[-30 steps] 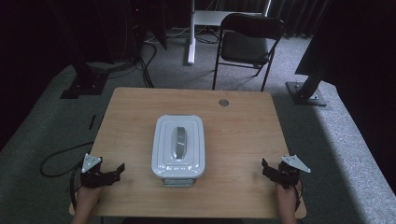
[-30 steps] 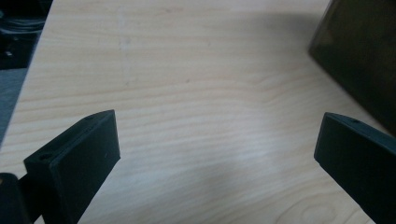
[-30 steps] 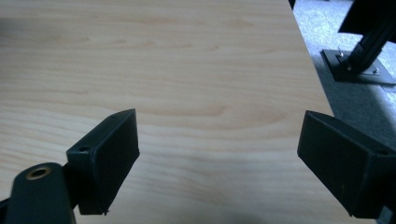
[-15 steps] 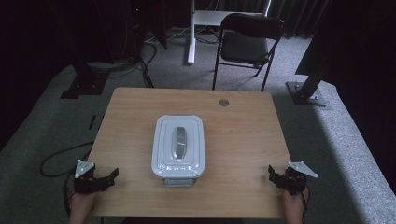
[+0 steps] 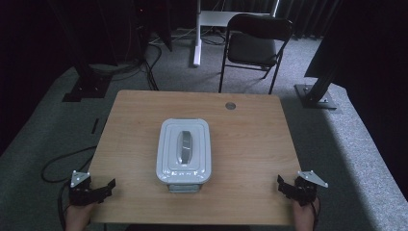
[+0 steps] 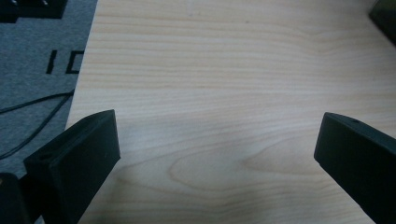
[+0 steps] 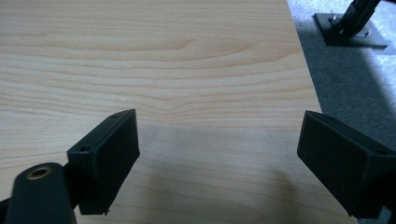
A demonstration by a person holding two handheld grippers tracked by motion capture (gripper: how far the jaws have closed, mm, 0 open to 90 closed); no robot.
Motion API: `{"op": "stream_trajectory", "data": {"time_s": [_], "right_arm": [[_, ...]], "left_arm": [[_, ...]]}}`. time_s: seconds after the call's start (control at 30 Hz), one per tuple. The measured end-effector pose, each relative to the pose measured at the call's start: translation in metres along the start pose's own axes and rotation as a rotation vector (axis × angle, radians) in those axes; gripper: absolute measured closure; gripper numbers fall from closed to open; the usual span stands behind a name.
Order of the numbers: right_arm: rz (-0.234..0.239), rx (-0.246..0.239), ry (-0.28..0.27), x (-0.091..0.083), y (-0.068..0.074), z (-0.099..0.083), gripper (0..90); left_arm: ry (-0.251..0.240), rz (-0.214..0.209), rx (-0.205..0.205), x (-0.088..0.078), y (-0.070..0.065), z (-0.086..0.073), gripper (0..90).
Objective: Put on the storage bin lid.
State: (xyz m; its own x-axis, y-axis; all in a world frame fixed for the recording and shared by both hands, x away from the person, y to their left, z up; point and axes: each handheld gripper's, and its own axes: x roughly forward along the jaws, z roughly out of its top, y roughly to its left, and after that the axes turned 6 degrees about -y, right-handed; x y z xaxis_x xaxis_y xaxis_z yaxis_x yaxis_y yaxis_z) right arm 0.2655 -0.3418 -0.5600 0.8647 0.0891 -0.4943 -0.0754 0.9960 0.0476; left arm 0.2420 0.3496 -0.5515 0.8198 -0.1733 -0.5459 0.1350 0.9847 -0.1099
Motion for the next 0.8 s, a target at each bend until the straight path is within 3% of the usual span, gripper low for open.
{"op": "stream_trajectory", "data": {"time_s": [0.03,0.13,0.23,0.3,0.4,0.5,0.6,0.8], "right_arm": [[0.005,0.009,-0.002,-0.0002,-0.001,-0.0001,12.1],[-0.039,0.016,0.005,-0.0014,-0.0028,-0.0008,12.2],[-0.04,0.036,0.003,-0.0014,-0.005,-0.0008,12.1],[-0.053,0.053,0.012,-0.0005,-0.0067,-0.0005,12.1],[-0.053,0.051,0.009,-0.0006,-0.0067,-0.0004,12.1],[-0.056,0.046,-0.002,-0.001,-0.0059,-0.0005,12.2],[-0.062,0.033,0.018,0.0012,-0.0046,0.0003,12.2],[-0.043,0.013,0.048,0.0048,-0.003,0.0013,12.2]], "left_arm": [[0.0,0.0,0.0,0.0,0.0,0.0,1.0],[0.008,-0.005,-0.014,-0.0022,0.0013,-0.0028,1.0],[0.005,0.011,-0.012,-0.0024,0.0013,-0.0032,1.0],[0.027,0.052,0.016,-0.0013,0.0005,-0.0056,1.0],[0.031,0.07,0.018,-0.0002,0.0004,-0.006,1.0],[0.03,0.089,-0.006,0.0006,0.0016,-0.006,1.0],[0.043,0.107,-0.004,0.0019,0.0021,-0.0073,1.0],[0.042,0.096,-0.006,0.0025,0.0027,-0.0076,1.0]]}}
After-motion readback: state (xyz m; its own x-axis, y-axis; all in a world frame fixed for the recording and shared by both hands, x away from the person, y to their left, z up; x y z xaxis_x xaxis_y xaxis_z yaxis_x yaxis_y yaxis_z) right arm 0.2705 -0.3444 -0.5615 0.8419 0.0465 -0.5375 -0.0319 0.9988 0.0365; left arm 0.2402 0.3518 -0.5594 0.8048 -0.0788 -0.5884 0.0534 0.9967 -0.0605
